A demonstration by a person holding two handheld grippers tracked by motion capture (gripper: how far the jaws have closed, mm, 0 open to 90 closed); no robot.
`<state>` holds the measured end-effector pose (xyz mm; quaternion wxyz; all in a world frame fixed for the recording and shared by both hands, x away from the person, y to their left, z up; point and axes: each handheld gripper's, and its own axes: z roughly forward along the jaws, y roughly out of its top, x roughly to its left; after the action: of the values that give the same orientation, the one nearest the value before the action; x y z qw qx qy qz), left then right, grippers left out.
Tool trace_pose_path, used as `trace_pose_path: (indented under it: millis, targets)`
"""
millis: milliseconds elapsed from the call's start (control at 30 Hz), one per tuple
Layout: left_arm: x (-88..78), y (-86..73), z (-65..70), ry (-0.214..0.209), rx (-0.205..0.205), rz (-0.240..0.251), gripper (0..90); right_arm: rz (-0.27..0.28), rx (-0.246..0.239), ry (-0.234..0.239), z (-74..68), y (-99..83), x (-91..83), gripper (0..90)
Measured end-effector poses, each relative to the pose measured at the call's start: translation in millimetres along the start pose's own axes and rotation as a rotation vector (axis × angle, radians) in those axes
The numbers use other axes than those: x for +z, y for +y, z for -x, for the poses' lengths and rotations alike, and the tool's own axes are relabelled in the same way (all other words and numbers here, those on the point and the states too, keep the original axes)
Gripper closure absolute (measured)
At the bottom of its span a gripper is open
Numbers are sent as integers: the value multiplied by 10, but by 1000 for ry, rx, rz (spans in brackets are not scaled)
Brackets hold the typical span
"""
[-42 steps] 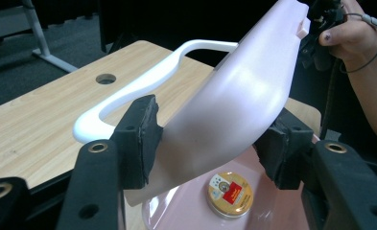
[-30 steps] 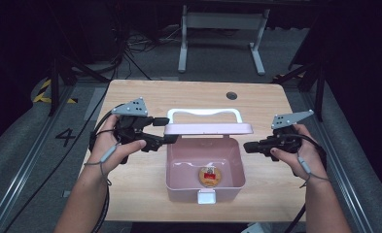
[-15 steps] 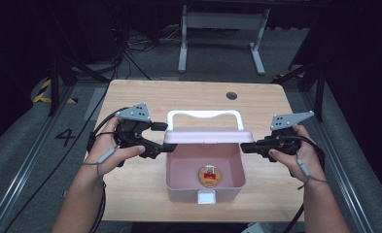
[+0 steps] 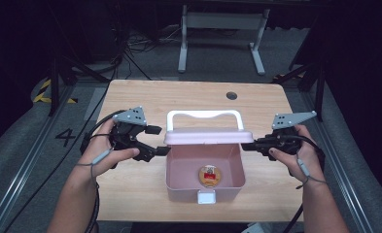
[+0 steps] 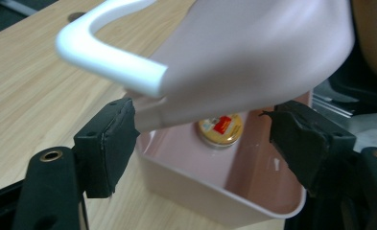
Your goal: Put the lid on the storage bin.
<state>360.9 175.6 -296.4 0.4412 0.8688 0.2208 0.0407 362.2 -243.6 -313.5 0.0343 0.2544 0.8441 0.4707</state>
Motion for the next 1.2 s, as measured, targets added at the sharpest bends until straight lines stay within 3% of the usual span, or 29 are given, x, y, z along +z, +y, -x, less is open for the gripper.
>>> trace_pose_path:
  millis: [100,200,367,667,1067,1200]
  targets:
    - [-47,-41,-32,-3,-6,-13,269,3,-5,-1,-8,1,-7,890]
    - [-79,-78,-82,21,-24,-17,269,7,-6,-2,-8,2,-15,894]
    - [-140,-151,-224,55,-78,0,269,-2,-2,10,-10,1,-16,892]
    - [-158,-283,-496,169,-154,-23,269,-63,15,41,0,-23,-11,898]
    - [-111,-359,-629,164,-187,-19,282,-189,-37,69,-63,-41,16,900]
    - [-102,-400,-676,172,-219,-28,282,-217,-58,86,-91,-48,32,900]
